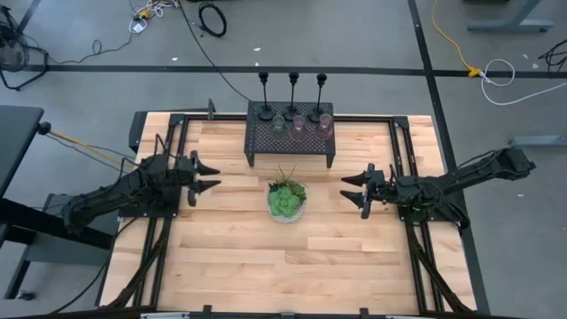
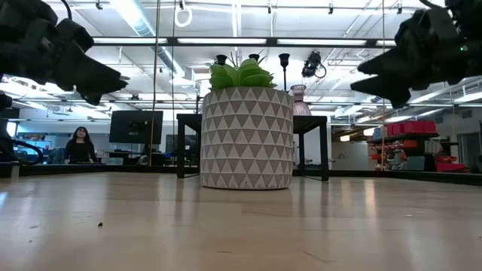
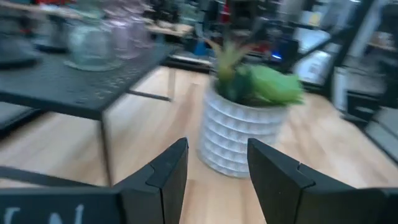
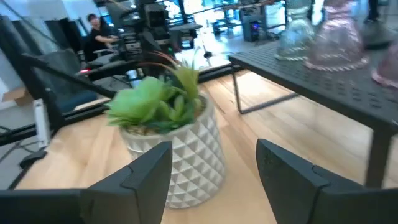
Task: Pick & Place candle stick holders
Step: Return to Home Position
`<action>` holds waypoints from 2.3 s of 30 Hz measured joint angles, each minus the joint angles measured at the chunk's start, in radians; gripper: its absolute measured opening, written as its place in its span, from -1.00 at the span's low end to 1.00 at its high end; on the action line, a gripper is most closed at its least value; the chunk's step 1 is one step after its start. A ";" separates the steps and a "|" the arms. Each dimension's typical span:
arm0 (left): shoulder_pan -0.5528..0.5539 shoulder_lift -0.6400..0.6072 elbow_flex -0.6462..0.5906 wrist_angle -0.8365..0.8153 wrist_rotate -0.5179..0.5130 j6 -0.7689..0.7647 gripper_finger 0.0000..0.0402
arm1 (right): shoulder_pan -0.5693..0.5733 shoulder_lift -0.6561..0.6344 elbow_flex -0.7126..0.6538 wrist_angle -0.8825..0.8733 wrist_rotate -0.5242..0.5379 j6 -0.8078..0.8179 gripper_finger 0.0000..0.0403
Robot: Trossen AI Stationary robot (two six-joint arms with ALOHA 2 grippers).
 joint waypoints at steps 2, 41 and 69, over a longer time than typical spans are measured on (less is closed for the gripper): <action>0.000 0.003 -0.001 0.004 -0.062 0.000 -0.15 | 0.000 0.000 -0.012 0.001 0.032 0.021 0.15; -0.311 -0.007 -0.003 0.013 -0.114 -0.059 -0.15 | -0.001 -0.323 -0.078 -0.123 -0.021 -0.079 0.15; -0.431 -0.009 -0.018 0.074 -0.114 -0.059 -0.15 | -0.003 -0.700 -0.077 -0.079 -0.021 -0.079 0.15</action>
